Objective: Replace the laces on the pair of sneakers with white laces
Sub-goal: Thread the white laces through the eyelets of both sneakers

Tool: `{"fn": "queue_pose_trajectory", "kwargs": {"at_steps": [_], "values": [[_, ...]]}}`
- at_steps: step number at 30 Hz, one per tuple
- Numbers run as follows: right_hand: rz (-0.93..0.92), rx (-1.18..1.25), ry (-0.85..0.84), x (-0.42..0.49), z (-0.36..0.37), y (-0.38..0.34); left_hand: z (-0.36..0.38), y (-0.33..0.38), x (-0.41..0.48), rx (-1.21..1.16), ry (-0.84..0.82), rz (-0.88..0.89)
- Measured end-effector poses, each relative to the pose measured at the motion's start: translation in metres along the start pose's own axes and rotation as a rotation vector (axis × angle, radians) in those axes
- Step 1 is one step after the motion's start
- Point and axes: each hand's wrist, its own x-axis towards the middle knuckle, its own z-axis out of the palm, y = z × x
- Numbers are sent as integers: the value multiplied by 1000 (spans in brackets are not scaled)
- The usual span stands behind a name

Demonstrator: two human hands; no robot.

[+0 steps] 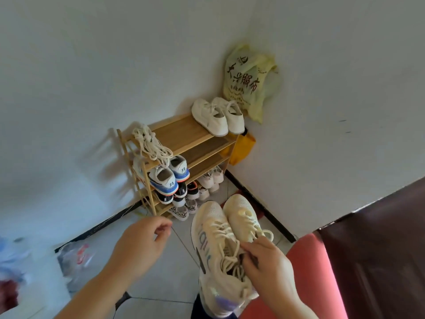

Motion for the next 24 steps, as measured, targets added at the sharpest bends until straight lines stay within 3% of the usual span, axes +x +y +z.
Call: {"fn": "queue_pose_trajectory", "kwargs": {"at_steps": [9,16,24], "values": [[-156,13,-101,148,-37,42,14,61,98,2,127,-132],[-269,43,-85,232,-32,32,6,48,154,14,153,-249],[-328,-19,-150,335,-6,-6,-21,12,242,-73,139,-256]]}}
